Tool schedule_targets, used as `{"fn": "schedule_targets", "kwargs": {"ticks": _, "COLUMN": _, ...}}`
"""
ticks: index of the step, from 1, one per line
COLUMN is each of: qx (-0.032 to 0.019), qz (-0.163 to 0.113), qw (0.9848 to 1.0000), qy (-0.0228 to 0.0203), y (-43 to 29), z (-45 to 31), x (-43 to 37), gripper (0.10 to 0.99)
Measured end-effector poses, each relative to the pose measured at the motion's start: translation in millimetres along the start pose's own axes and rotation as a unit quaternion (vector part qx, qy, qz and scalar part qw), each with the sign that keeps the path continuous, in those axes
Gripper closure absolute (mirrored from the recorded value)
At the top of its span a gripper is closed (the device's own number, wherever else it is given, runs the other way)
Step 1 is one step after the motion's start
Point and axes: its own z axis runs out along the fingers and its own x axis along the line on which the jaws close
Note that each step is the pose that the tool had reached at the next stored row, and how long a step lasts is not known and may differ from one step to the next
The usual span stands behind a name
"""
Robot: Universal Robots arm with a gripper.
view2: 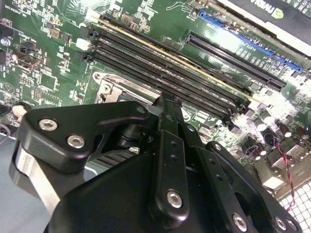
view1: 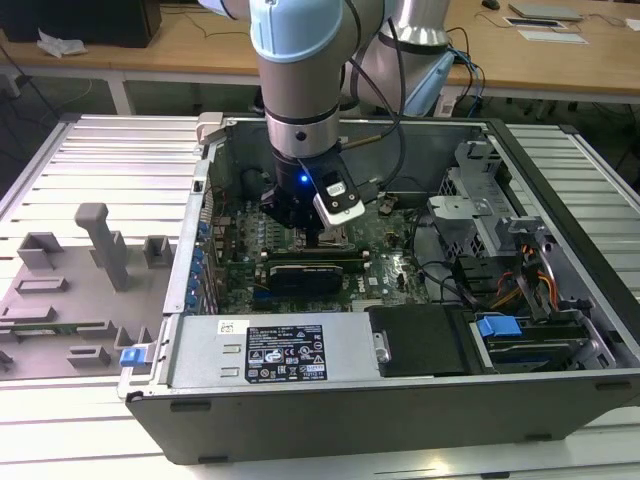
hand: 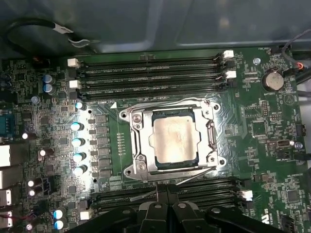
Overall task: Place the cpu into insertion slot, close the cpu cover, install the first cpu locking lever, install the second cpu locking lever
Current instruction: 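Install the second cpu locking lever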
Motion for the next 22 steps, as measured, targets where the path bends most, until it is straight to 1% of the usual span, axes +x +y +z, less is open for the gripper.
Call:
{"fn": "schedule_targets", "kwargs": {"ticks": 3, "qx": -0.0004, "qz": 0.0, "qw": 1.0, "qy": 0.0001, "y": -0.1, "z": -0.1, "x": 0.1, "gripper": 0.98}}
{"fn": "schedule_targets", "kwargs": {"ticks": 4, "qx": -0.0014, "qz": 0.0, "qw": 1.0, "qy": 0.0002, "y": -0.2, "z": -0.1, "x": 0.3, "gripper": 0.98}}
{"fn": "schedule_targets", "kwargs": {"ticks": 5, "qx": -0.0063, "qz": 0.001, "qw": 1.0, "qy": 0.0006, "y": -0.6, "z": 0.2, "x": 0.5, "gripper": 0.98}}
{"fn": "schedule_targets", "kwargs": {"ticks": 6, "qx": -0.0099, "qz": 0.001, "qw": 0.9999, "qy": 0.0008, "y": -0.9, "z": 0.4, "x": 1.1, "gripper": 0.98}}
{"fn": "schedule_targets", "kwargs": {"ticks": 7, "qx": -0.0177, "qz": 0.002, "qw": 0.9998, "qy": 0.0014, "y": -2.5, "z": 0.7, "x": 2.8, "gripper": 0.98}}
{"fn": "schedule_targets", "kwargs": {"ticks": 9, "qx": -0.0283, "qz": 0.003, "qw": 0.9996, "qy": 0.0022, "y": -4.9, "z": 1.1, "x": 3.3, "gripper": 0.98}}
{"fn": "schedule_targets", "kwargs": {"ticks": 10, "qx": -0.0353, "qz": 0.004, "qw": 0.9994, "qy": 0.0028, "y": -6.4, "z": 1.3, "x": 3.3, "gripper": 0.98}}
{"fn": "schedule_targets", "kwargs": {"ticks": 11, "qx": -0.0401, "qz": 0.004, "qw": 0.9992, "qy": 0.0033, "y": -7.5, "z": 1.4, "x": 3.3, "gripper": 0.98}}
{"fn": "schedule_targets", "kwargs": {"ticks": 12, "qx": -0.0509, "qz": 0.005, "qw": 0.9987, "qy": 0.0042, "y": -10.5, "z": 1.7, "x": 3.3, "gripper": 0.98}}
{"fn": "schedule_targets", "kwargs": {"ticks": 13, "qx": -0.0572, "qz": 0.006, "qw": 0.9983, "qy": 0.0047, "y": -14.3, "z": 2.7, "x": 3.8, "gripper": 0.98}}
{"fn": "schedule_targets", "kwargs": {"ticks": 16, "qx": -0.0608, "qz": 0.006, "qw": 0.9981, "qy": 0.005, "y": -18.9, "z": 3.6, "x": 4.3, "gripper": 0.98}}
{"fn": "schedule_targets", "kwargs": {"ticks": 17, "qx": -0.0628, "qz": 0.007, "qw": 0.998, "qy": 0.0052, "y": -20.0, "z": 4.2, "x": 4.7, "gripper": 0.98}}
{"fn": "schedule_targets", "kwargs": {"ticks": 18, "qx": -0.0667, "qz": 0.007, "qw": 0.9977, "qy": 0.0055, "y": -21.6, "z": 5.0, "x": 5.8, "gripper": 0.98}}
{"fn": "schedule_targets", "kwargs": {"ticks": 20, "qx": -0.0709, "qz": 0.007, "qw": 0.9974, "qy": 0.0059, "y": -23.1, "z": 6.3, "x": 8.2, "gripper": 0.98}}
{"fn": "schedule_targets", "kwargs": {"ticks": 22, "qx": -0.0721, "qz": 0.008, "qw": 0.9974, "qy": 0.006, "y": -24.1, "z": 7.6, "x": 12.2, "gripper": 0.98}}
